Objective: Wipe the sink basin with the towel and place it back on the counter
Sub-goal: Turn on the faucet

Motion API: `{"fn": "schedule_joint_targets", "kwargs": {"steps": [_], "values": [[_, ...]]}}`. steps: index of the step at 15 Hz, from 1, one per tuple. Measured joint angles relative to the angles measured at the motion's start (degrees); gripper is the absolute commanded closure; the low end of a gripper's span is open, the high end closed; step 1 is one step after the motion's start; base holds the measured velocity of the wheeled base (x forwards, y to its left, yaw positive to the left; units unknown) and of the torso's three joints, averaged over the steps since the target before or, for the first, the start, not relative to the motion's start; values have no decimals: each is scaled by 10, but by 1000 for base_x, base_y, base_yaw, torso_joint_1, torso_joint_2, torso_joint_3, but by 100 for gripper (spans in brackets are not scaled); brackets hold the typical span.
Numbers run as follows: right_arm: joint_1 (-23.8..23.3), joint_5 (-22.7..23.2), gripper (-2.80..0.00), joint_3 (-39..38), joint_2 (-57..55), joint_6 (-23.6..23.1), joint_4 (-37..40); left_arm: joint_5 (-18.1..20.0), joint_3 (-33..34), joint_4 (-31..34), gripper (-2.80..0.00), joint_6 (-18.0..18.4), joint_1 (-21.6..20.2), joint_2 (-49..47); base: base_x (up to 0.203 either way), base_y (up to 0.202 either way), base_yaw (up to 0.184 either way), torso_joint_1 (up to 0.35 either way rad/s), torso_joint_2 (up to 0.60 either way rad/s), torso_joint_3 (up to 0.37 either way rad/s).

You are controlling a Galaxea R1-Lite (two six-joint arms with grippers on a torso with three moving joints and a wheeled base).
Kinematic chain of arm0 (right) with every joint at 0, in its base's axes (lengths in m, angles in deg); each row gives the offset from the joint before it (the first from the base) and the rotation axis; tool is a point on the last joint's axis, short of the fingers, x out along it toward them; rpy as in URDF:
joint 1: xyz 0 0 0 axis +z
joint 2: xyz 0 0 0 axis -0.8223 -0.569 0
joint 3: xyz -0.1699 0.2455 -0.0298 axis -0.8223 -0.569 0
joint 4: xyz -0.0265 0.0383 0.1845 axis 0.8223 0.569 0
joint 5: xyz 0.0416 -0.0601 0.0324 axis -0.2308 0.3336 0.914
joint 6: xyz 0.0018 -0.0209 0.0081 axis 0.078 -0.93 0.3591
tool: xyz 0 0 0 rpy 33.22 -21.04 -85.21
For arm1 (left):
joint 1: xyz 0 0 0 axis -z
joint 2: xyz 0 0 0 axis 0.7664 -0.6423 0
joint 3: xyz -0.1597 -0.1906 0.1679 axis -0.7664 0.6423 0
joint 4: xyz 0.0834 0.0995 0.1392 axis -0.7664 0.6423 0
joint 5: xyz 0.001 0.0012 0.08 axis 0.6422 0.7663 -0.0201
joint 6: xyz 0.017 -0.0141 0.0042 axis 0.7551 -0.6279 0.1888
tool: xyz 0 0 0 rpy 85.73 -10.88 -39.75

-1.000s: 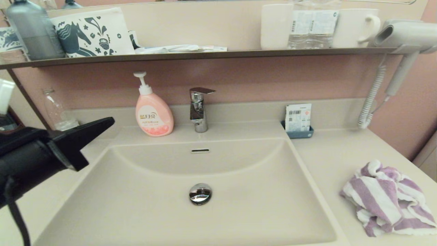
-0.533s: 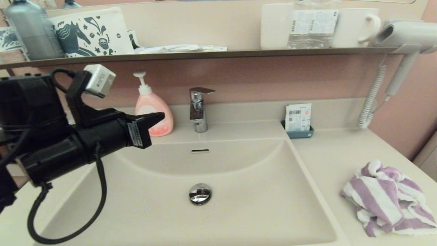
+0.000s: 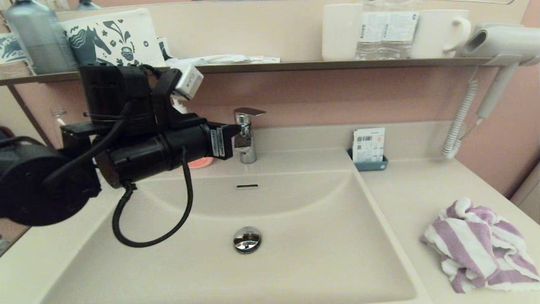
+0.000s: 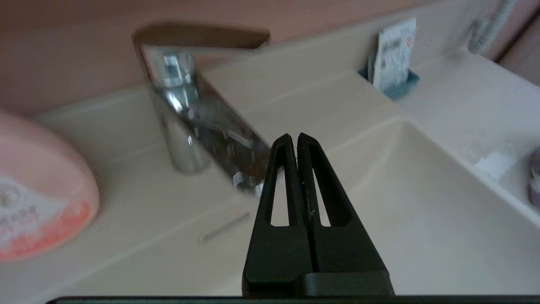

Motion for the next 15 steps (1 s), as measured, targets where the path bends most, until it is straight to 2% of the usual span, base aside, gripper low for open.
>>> {"fn": "schedule_joint_targets", "kwargs": {"steps": [3,8,15], "values": [[0,0,0,0,0,0,0,-21,-47,-1,0,-1,2,-35,0,0,0,0,0,0],[0,0,0,0,0,0,0,-38,-79,-4,0,-4,13,-90,0,0,0,0,0,0],[0,0,0,0,0,0,0,-41,-108,-47,0,-4,13,-142,0,0,0,0,0,0]]}}
